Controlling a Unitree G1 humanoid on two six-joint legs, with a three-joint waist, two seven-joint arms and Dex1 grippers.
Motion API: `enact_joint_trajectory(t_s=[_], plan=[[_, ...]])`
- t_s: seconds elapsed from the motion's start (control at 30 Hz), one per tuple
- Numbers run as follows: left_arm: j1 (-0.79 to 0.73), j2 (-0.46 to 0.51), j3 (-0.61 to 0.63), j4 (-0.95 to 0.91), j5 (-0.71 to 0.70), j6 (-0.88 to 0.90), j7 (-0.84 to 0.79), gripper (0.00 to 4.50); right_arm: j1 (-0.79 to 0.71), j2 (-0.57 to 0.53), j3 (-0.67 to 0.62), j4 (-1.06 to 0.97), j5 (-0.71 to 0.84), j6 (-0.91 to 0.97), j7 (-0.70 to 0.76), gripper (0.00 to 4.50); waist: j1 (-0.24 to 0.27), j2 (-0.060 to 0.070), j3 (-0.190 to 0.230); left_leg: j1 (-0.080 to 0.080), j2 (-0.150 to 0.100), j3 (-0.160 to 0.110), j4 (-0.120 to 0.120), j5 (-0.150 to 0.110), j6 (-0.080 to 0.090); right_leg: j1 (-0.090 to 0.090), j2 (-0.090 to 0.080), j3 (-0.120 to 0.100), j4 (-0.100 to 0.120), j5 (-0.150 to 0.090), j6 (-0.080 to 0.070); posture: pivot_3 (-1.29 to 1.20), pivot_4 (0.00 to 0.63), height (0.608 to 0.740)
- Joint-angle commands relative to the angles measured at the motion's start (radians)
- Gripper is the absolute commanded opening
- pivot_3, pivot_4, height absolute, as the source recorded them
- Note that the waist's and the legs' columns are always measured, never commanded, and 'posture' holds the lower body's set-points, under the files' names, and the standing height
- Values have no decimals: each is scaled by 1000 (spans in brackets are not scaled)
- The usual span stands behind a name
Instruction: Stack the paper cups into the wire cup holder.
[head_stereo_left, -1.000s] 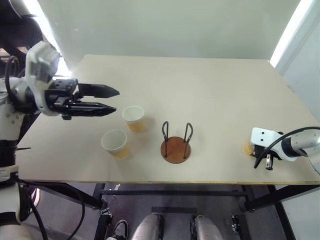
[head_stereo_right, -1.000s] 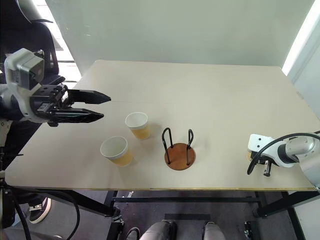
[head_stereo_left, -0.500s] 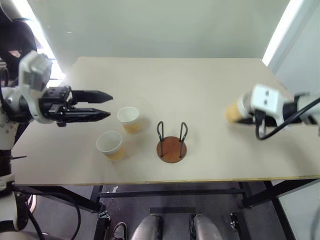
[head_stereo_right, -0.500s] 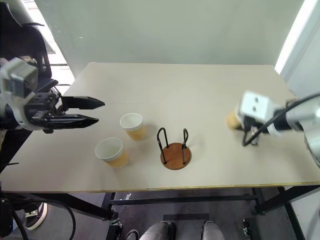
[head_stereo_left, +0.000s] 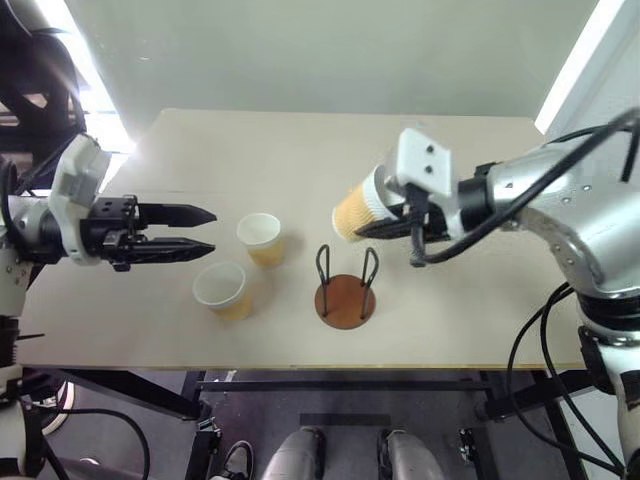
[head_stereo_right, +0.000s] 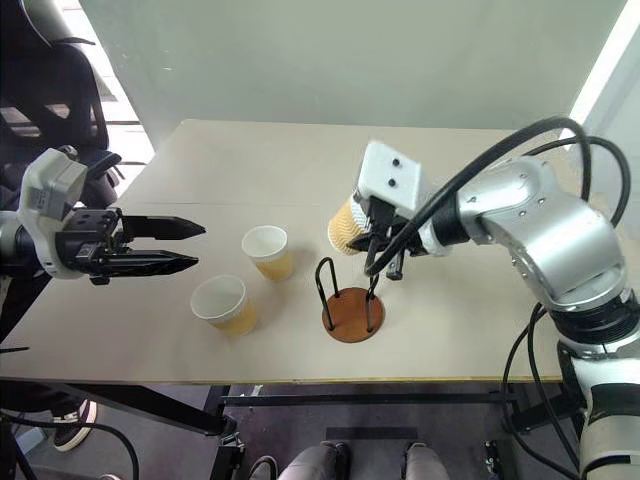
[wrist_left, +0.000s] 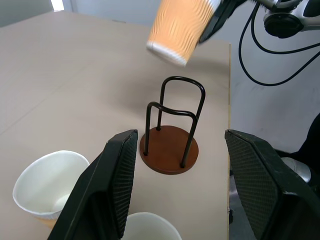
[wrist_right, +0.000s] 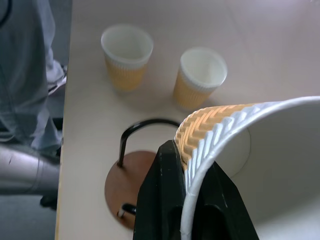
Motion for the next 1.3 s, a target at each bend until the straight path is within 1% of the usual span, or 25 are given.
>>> enact_joint_trajectory(t_s=[0.03,0.27,0.47,0.73,1.03,1.3], plan=[[12,39,66,-36,-9,-5,-9,2986,-15,10,18,-21,10,5,-10,53,-1,0,0,0,0,0,-1,0,0,-1,0,0,0,0,0,0,150,740],[55,59,104,-75,-19,17,6,2986,-13,61,53,-36,34,9,-12,53,-3,0,0,1,1,0,-2,-2,1,-1,1,0,2,0,-1,0,150,740],[96,70,134,-106,-26,29,17,2986,5,77,84,-36,33,-3,-18,53,-4,0,0,1,1,0,-2,-1,-1,-2,1,0,2,3,-5,0,150,740],[114,69,148,-121,-31,35,27,2986,12,55,118,-8,4,-52,-11,53,-4,0,0,1,1,0,-2,0,-2,-2,1,0,4,3,-8,0,150,740],[104,71,138,-109,-24,28,27,2986,-18,30,100,20,1,-91,27,53,-4,0,0,1,2,0,-2,-1,-2,-3,1,0,4,3,-9,0,150,740],[103,67,133,-120,-28,33,30,2986,-13,18,138,44,-43,-132,41,53,-4,0,0,1,2,0,-2,-1,-2,-3,1,0,4,3,-9,0,150,740]])
